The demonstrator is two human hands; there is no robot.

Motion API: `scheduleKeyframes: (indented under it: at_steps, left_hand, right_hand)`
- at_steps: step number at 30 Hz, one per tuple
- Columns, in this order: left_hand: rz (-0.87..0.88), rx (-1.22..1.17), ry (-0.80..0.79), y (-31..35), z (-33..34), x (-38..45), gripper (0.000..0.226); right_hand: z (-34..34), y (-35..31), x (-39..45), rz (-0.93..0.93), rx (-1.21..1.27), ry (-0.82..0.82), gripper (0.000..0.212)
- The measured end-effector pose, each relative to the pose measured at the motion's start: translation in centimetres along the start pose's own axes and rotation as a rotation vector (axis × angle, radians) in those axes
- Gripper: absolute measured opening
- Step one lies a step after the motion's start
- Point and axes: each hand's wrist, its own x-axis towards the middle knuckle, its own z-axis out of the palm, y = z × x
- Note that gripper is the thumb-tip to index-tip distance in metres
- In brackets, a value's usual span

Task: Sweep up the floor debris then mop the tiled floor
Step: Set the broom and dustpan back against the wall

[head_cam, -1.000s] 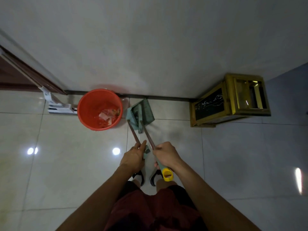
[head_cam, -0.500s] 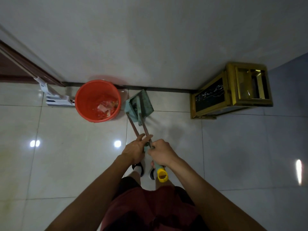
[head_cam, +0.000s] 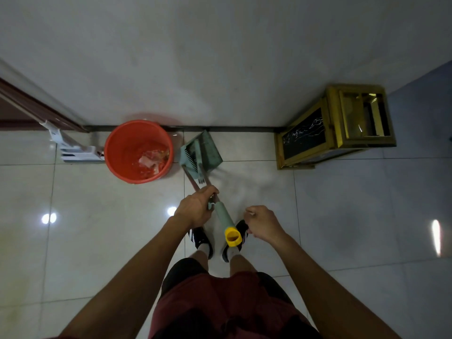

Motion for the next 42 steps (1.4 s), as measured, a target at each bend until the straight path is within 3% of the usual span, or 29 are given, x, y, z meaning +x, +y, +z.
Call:
scheduleKeyframes:
  at_steps: [3, 11, 16, 19, 27, 37, 42]
  left_hand:
    - [0.002, 0.016, 0.023, -0.2, -1.0, 0.4, 0.046]
    - [-0.101, -0.085, 0.171, 0.2, -3.8, 1.8, 0.035]
    - [-0.223, -0.337, 0.343, 0.0, -5.5, 2.7, 0.029]
    - [-0.327, -0.416, 0.391, -0.4, -6.4, 3.6, 0.020]
    - [-0.398, -0.610, 0.469, 0.6, -8.1, 5.9, 0.025]
    - [-0.465, -0.590, 0.654, 4.7, -10.2, 11.2, 0.023]
    - [-0.522, -0.611, 0.639, 6.2, -10.9, 13.6, 0.020]
  right_hand:
    - [-0.1, 0.2, 0.4, 0.030, -0.074, 0.044, 0.031]
    - [-0.9, -1.5, 1.7, 0.032, -0.050, 0.066, 0.021]
    - [-2.1, -3.3, 2.4, 0.001, -0.047, 0.101, 0.043]
    - [-2.7, -3.9, 3.2, -0.032, -0.081, 0.098, 0.044]
    - [-5.8, -5.0, 7.0, -0.100, -0.180, 0.102, 0.043]
    - [-13.2, -6.3, 13.4, -0.233, -0.366, 0.051, 0.047]
    - [-17.1, -7.5, 15.6, -0.393, -0.516, 0.077, 0.042]
